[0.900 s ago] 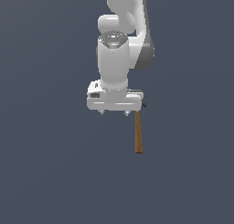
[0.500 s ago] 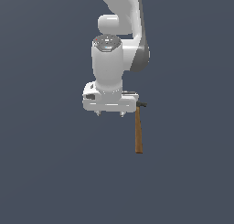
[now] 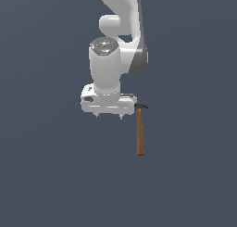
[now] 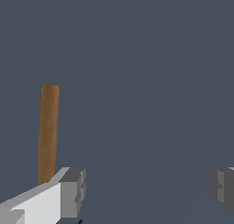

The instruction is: Pick up the object and move it to a goal position.

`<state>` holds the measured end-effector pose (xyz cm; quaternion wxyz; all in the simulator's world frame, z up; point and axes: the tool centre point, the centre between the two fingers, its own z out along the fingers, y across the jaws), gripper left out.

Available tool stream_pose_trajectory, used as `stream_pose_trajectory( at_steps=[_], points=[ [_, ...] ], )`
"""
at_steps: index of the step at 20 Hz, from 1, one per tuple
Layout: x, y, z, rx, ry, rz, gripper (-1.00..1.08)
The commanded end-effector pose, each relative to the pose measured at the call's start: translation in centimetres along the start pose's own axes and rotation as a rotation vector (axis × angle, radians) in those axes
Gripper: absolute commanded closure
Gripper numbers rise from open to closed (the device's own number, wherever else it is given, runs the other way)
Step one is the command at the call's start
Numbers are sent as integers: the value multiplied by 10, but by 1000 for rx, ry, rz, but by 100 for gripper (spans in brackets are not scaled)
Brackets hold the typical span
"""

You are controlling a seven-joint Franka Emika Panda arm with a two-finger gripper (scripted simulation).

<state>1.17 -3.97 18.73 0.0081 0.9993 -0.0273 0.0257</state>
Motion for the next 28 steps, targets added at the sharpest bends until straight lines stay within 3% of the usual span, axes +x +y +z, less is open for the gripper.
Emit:
stream_pose_trajectory(
  at_steps=[1,8,20,28],
  points=[
    [-1,-3,3,1,-2,3,-92],
    [-11,-30,25,5,-10,31,-92],
    [-56,-111,92,12,-41,125,-92],
    [-76,-135,113,11,-52,157,-92]
  ],
)
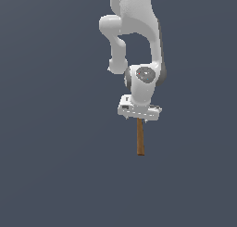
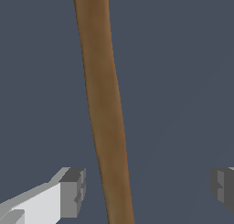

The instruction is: Pick up the object and move it to a goal position.

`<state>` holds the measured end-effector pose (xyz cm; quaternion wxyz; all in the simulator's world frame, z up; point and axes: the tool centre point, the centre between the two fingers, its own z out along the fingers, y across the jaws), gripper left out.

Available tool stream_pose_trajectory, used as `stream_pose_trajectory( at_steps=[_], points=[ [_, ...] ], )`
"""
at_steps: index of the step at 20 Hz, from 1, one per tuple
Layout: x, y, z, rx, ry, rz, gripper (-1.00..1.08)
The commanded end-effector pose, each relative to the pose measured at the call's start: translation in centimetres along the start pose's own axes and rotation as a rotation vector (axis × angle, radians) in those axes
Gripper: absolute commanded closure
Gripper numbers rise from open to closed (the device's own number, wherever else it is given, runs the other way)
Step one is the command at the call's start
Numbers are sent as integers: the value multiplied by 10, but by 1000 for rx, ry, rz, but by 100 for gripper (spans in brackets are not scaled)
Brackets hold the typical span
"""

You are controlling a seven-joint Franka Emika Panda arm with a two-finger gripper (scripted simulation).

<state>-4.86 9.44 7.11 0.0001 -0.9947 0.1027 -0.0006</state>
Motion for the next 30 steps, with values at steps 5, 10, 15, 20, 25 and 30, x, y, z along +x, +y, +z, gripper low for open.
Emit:
stream_pose_trajectory(
  at_steps=[5,10,15,20,25,30],
  points=[
    [-4,-3,4,0,-2,5,-92],
    [-4,-3,16,0,-2,6,-92],
    [-5,-3,40,0,-1,8,-92],
    [-5,-4,53,0,-1,8,-92],
    [-5,-4,55,0,-1,8,108],
    [-5,-4,55,0,-1,8,108]
  ],
)
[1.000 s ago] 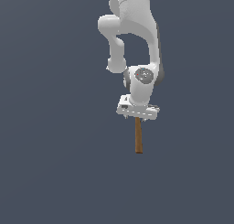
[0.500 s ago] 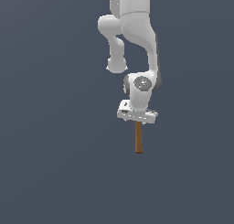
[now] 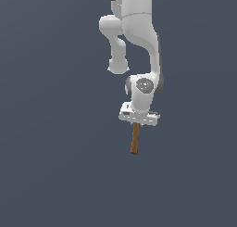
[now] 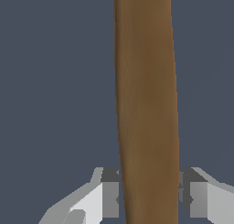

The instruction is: Pick up the object and move it to a goal position.

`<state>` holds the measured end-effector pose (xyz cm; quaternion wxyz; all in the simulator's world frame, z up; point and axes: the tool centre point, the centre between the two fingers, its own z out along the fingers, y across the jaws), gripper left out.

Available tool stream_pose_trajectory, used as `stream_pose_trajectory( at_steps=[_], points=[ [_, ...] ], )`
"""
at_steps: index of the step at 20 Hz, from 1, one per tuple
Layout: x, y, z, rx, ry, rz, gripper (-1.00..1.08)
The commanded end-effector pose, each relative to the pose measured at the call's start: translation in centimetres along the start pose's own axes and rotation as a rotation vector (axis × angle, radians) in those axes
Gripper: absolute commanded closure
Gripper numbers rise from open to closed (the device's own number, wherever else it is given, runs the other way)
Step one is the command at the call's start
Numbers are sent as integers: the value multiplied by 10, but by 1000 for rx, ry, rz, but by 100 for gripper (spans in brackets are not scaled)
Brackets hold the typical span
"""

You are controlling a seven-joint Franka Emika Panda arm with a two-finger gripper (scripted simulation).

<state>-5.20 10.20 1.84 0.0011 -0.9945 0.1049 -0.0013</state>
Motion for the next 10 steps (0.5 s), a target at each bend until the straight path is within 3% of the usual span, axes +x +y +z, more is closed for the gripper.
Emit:
stream_pose_trajectory(
  at_steps=[1,10],
  points=[
    [0,3,2,-3,-2,4,108],
    [1,-2,-15,1,0,-2,108]
  ],
)
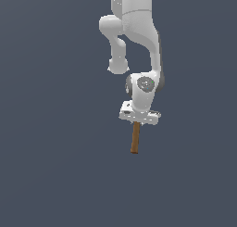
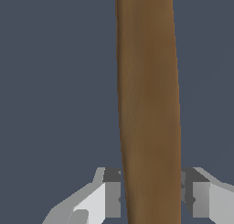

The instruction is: Pick up the object and move it to a goal position.

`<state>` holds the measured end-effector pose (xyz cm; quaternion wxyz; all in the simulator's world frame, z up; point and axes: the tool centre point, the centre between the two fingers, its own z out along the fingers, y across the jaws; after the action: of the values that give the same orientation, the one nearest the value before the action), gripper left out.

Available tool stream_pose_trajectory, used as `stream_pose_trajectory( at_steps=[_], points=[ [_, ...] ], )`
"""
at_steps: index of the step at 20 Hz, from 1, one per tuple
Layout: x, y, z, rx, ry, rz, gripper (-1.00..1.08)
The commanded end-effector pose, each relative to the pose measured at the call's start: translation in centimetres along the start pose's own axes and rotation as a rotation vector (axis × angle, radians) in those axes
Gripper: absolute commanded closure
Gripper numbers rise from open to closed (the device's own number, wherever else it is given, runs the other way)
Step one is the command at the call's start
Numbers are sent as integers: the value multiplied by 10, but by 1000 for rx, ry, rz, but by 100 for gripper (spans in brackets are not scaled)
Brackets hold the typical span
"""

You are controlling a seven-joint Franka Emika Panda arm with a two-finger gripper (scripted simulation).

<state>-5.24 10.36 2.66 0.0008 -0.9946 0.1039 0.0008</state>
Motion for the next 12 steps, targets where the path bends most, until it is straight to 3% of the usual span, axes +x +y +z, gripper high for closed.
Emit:
stream_pose_trajectory(
  at_steps=[1,12],
  points=[
    [3,-1,-11,2,4,0,108],
    [13,-9,-99,0,3,2,108]
  ],
)
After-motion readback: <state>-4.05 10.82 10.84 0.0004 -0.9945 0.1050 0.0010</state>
